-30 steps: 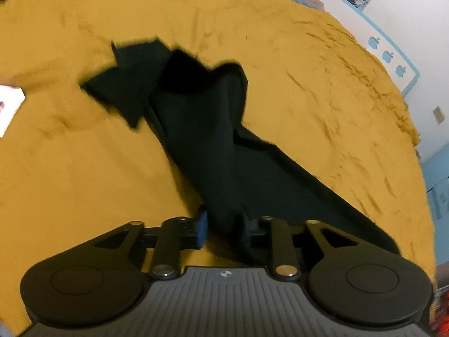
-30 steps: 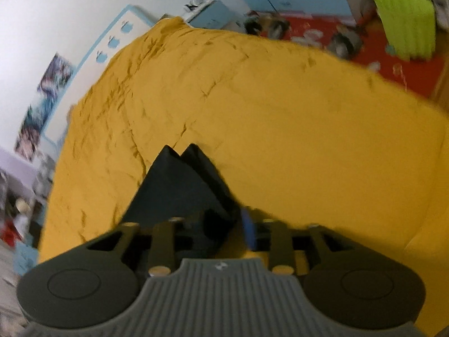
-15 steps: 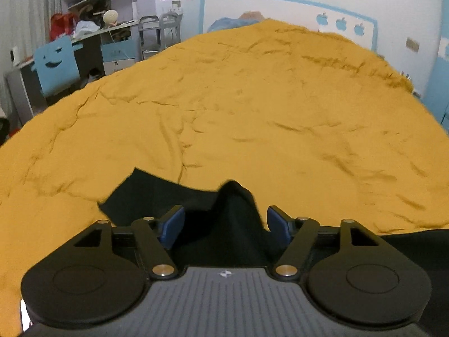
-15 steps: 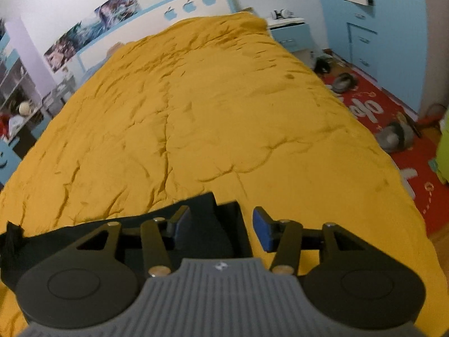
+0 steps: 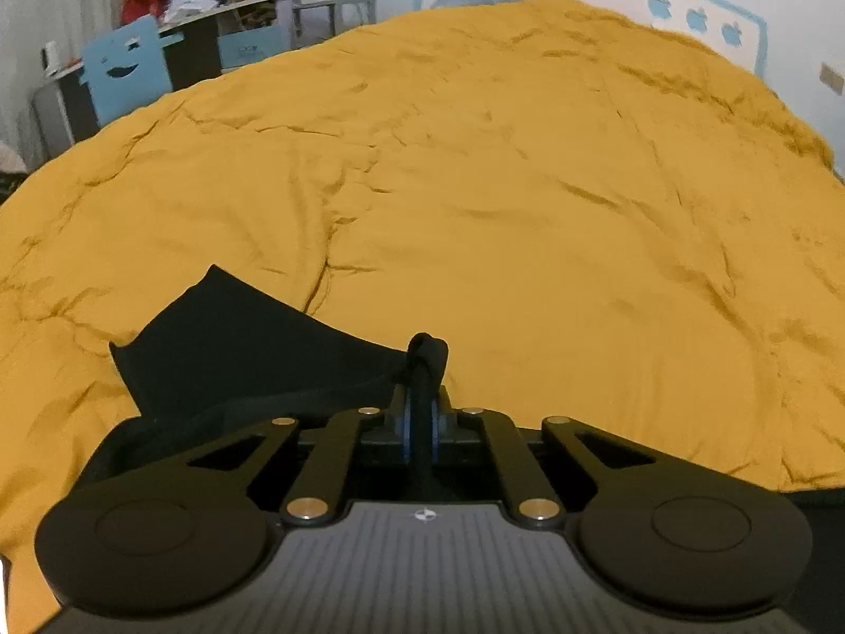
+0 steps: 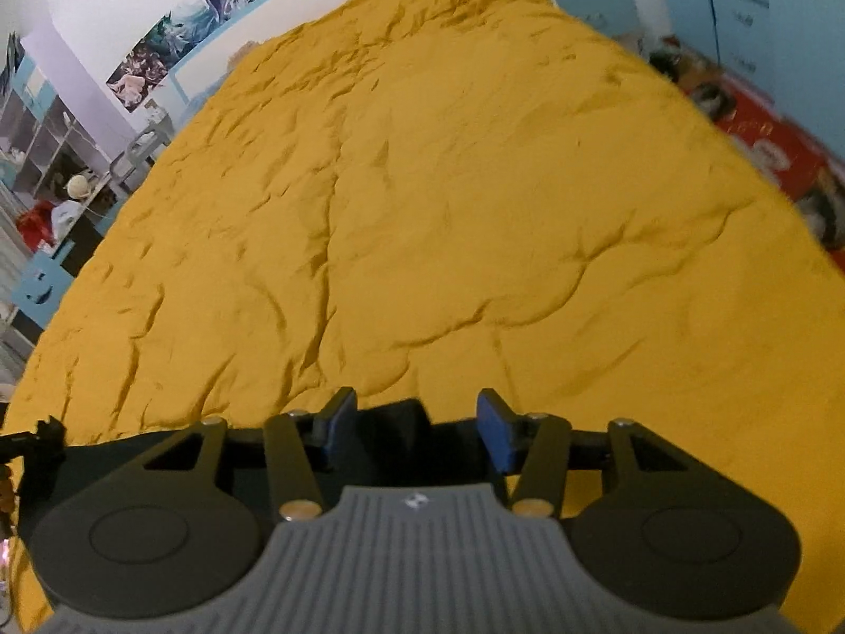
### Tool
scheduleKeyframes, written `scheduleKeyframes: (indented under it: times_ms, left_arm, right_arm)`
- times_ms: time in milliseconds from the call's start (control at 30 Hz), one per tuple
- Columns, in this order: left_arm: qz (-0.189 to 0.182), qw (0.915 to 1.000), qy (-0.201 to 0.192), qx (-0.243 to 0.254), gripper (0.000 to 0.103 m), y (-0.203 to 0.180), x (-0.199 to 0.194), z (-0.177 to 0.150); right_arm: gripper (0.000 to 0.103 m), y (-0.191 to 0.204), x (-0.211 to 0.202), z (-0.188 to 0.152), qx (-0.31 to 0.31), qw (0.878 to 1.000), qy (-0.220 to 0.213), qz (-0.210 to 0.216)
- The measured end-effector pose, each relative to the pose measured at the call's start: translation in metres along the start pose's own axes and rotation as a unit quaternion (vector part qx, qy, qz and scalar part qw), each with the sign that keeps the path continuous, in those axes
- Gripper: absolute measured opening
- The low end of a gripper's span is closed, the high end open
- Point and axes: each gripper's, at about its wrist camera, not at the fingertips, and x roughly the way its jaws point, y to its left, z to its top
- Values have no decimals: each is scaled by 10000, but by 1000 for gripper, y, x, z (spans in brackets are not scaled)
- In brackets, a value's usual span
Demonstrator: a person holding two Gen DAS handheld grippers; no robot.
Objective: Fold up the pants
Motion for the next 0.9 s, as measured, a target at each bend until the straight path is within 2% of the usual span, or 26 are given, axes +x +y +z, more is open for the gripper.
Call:
scheduleKeyframes:
  times_ms: [33,67,267,433,567,667,767,900]
  left_arm:
    - [-25,10000,-46,-32,6,2,-2,-1]
    - [-11,9999,-90,-79,5,4,-6,-1]
    - [79,9994,-274,-208,5,12,-23,2]
    - [116,9978,-447,-478,5,21,-37,2]
    - [151,9969,-587,-499,5,23,-46,10]
    - [181,9969,-580,-503,5,21,-41,19]
    - [366,9980,-427,-293,5,13,-25,20]
    - [415,9987,-173,-249,5,7,-5,15]
  right_arm:
    - [10,0,2,-2,10,10000,2,41]
    - [2,1,1,-5,-29,9999,-24,124]
    - [0,38,-45,-39,-1170,9910,-606,245]
    - [0,64,-68,-65,-1899,9787,-784,-38]
    - [0,58,-71,-57,-1604,9788,-1130,-580]
    - [0,54,-64,-37,-1232,9809,-1301,-762]
    - [0,54,-35,-19,-1067,9835,-1011,-1055]
    - [0,51,4,-13,-862,9853,-607,-1341]
